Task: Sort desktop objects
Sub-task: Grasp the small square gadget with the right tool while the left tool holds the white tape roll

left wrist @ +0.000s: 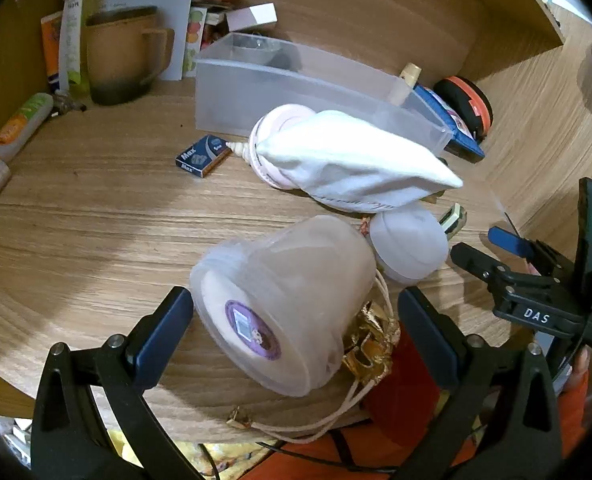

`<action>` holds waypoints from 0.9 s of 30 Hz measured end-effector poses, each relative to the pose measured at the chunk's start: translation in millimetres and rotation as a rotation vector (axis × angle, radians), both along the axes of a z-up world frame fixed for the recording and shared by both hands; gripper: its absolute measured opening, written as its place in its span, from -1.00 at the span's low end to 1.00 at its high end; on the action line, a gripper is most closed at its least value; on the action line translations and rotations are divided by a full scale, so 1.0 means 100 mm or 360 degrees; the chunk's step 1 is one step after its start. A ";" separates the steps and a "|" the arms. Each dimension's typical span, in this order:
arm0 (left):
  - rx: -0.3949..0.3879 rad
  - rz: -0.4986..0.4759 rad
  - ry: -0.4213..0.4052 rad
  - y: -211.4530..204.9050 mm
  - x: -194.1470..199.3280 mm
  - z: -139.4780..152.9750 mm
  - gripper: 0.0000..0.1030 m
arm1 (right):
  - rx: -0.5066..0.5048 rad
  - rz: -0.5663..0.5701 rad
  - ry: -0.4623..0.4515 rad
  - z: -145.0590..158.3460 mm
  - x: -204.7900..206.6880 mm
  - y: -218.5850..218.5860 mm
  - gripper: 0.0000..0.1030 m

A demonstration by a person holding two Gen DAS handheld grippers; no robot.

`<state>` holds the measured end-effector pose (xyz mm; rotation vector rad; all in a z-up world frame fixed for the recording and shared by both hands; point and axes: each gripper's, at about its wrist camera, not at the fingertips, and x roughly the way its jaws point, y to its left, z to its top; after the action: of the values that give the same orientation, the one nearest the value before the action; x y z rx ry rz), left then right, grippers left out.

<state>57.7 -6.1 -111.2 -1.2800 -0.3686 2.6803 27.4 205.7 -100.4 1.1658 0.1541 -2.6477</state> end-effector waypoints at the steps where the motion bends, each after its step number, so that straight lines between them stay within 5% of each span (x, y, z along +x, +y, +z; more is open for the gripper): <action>1: 0.0012 0.0008 -0.0003 -0.02 -0.01 -0.01 1.00 | 0.0008 0.0006 -0.0008 -0.01 -0.02 0.00 0.72; 3: 0.0039 0.0023 -0.0010 -0.06 -0.03 -0.04 1.00 | 0.0008 0.0018 -0.0025 -0.02 -0.05 -0.01 0.53; 19: -0.0031 0.0067 0.0030 -0.02 -0.09 -0.05 1.00 | 0.0018 0.0107 -0.0135 -0.09 -0.29 -0.10 0.09; 27: -0.0146 0.0083 0.0050 0.08 -0.11 -0.05 0.71 | 0.0057 0.0125 -0.0106 -0.09 -0.34 -0.13 -0.13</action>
<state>46.5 1.8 -116.7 -1.2675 -0.2820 2.7878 -6.3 192.6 -109.9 1.2314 0.2308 -2.5447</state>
